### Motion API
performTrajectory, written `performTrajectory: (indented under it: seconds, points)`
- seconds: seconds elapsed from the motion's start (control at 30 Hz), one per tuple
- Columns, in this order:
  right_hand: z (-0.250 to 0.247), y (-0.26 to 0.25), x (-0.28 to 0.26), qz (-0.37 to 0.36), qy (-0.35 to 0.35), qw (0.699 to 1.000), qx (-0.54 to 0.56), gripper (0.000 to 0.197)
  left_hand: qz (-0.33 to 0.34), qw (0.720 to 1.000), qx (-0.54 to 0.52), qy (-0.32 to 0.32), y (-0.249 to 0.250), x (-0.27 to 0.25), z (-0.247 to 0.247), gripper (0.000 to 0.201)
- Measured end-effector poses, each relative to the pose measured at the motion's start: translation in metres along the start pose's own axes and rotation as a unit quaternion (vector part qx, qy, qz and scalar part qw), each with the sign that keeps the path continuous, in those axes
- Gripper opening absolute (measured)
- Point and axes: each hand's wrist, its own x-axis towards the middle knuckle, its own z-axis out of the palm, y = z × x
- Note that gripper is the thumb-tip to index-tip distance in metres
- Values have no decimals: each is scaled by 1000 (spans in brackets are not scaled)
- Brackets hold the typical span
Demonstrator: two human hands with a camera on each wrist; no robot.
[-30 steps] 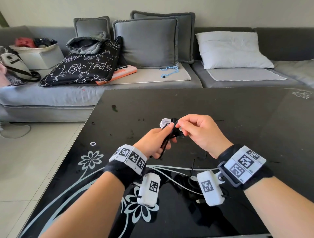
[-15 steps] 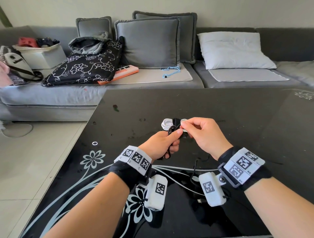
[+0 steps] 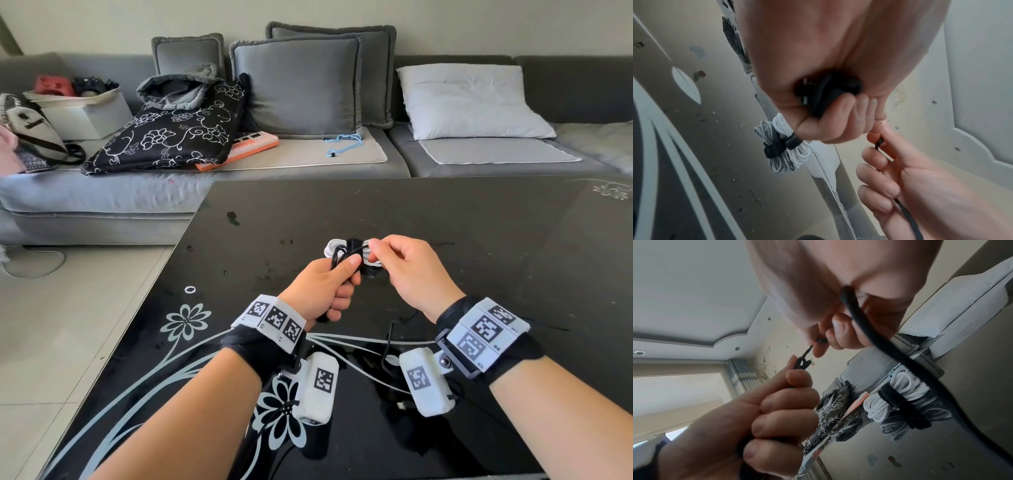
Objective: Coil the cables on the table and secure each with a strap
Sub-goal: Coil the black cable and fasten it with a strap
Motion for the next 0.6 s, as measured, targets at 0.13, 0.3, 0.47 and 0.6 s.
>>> performTrajectory:
  seconds: [0.13, 0.3, 0.47, 0.6]
  points:
    - [-1, -3, -1, 6, -1, 1000, 27, 32, -15, 1000, 7, -15, 2, -1, -3, 39]
    - [-6, -9, 1, 41, -13, 989, 139, 25, -11, 998, 38, -40, 6, -5, -5, 32]
    - [-2, -8, -3, -13, 11, 998, 66, 27, -8, 996, 58, -65, 4, -6, -3, 24]
    - [-3, -3, -2, -7, 17, 999, 48, 28, -20, 995, 56, -79, 4, -7, -4, 33]
